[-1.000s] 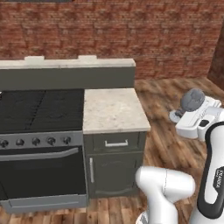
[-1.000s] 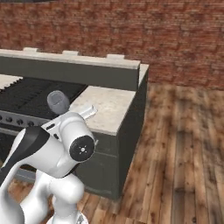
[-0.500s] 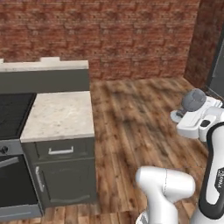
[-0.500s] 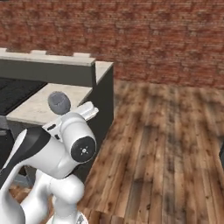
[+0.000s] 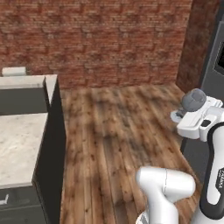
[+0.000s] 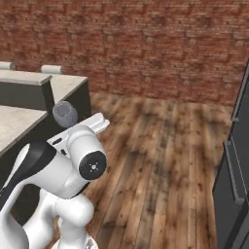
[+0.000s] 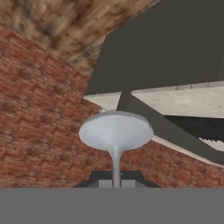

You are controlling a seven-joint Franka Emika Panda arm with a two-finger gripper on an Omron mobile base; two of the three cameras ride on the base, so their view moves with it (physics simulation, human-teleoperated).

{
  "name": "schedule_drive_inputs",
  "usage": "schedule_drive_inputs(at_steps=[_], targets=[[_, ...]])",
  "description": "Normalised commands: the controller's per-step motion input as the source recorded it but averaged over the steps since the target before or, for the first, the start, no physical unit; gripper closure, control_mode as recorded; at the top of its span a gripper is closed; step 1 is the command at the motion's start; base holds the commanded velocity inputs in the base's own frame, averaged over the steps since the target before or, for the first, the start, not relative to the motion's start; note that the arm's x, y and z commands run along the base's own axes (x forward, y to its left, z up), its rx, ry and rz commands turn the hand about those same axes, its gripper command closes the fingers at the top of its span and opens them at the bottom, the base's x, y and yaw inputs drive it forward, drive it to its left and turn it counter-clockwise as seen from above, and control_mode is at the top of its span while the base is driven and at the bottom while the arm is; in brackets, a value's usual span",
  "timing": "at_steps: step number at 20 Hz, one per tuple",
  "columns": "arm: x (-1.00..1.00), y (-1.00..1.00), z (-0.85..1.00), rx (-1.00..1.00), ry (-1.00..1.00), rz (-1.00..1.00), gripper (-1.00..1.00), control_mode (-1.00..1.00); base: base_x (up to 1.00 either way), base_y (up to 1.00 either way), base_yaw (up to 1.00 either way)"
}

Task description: Retrieve the wine glasses from the counter and place one next to each plate.

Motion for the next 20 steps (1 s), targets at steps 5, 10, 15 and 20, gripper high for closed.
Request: schedule_drive_inputs(at_steps=[5, 10, 15, 20], targets=[[0.0, 0.0, 0.0, 0.0, 0.0, 0.0, 1.0, 1.0, 1.0, -0.69, 0.0], [0.0, 0.0, 0.0, 0.0, 0.0, 0.0, 1.0, 1.0, 1.0, 0.59, -0.11], [0.0, 0.0, 0.0, 0.0, 0.0, 0.0, 1.0, 1.0, 1.0, 0.64, -0.19], [0.0, 0.0, 0.0, 0.0, 0.0, 0.0, 1.0, 1.0, 1.0, -0.5, 0.03]])
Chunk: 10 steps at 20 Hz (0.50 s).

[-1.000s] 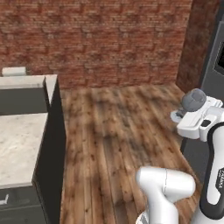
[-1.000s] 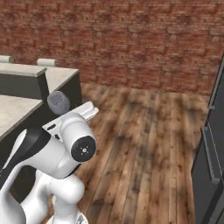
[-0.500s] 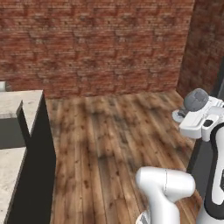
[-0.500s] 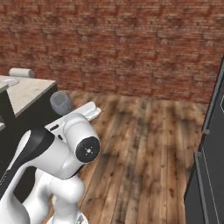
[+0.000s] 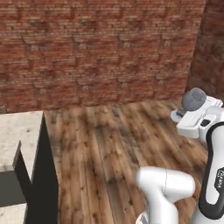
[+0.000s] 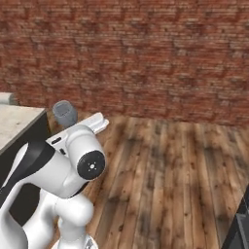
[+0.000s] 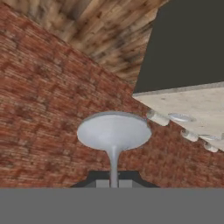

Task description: Retrieve the wine glasses from the counter and place one next to each plate.

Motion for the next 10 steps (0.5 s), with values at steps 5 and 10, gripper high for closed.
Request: schedule_drive_inputs(at_steps=[5, 10], targets=[[0.0, 0.0, 0.0, 0.0, 0.0, 0.0, 1.0, 1.0, 1.0, -0.43, 0.04], [0.0, 0.0, 0.0, 0.0, 0.0, 0.0, 1.0, 1.0, 1.0, -0.33, 0.05]])
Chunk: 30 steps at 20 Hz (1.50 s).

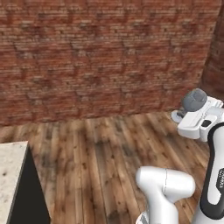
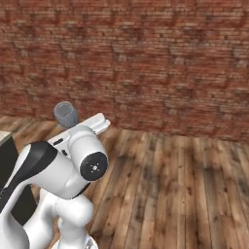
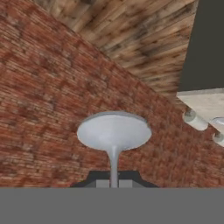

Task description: Retrieve the wine glasses from the counter and place one next to each plate.

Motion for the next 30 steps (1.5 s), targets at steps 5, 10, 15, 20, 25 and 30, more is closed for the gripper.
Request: schedule_drive_inputs(at_steps=[5, 10, 15, 20, 25, 30], targets=[[0.0, 0.0, 0.0, 0.0, 0.0, 0.0, 1.0, 1.0, 1.0, -0.38, 0.09], [0.0, 0.0, 0.0, 0.0, 0.0, 0.0, 1.0, 1.0, 1.0, -0.43, 0.14], [0.0, 0.0, 0.0, 0.0, 0.0, 0.0, 1.0, 1.0, 1.0, -0.36, 0.36], [0.0, 0.0, 0.0, 0.0, 0.0, 0.0, 1.0, 1.0, 0.76, -0.05, 0.88], [0.0, 0.0, 0.0, 0.0, 0.0, 0.0, 1.0, 1.0, 0.55, -0.13, 0.89], [0.0, 0.0, 0.0, 0.0, 0.0, 0.0, 1.0, 1.0, 0.39, -0.3, 0.87]])
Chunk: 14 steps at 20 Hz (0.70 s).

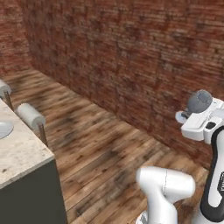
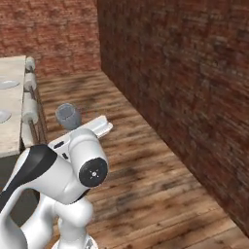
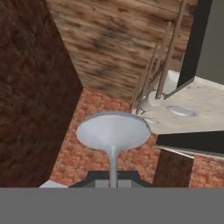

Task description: Retrieve the wine glasses from the counter and place one next to each plate.

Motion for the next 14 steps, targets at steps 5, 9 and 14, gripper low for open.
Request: schedule_drive_inputs(at_steps=[5, 9, 14], targets=[[0.0, 0.0, 0.0, 0.0, 0.0, 0.0, 1.0, 1.0, 0.04, -0.55, 0.84], [0.0, 0.0, 0.0, 0.0, 0.0, 0.0, 1.0, 1.0, 0.07, -0.58, 0.83], [0.0, 0.0, 0.0, 0.0, 0.0, 0.0, 1.0, 1.0, 0.19, -0.78, 0.73]])
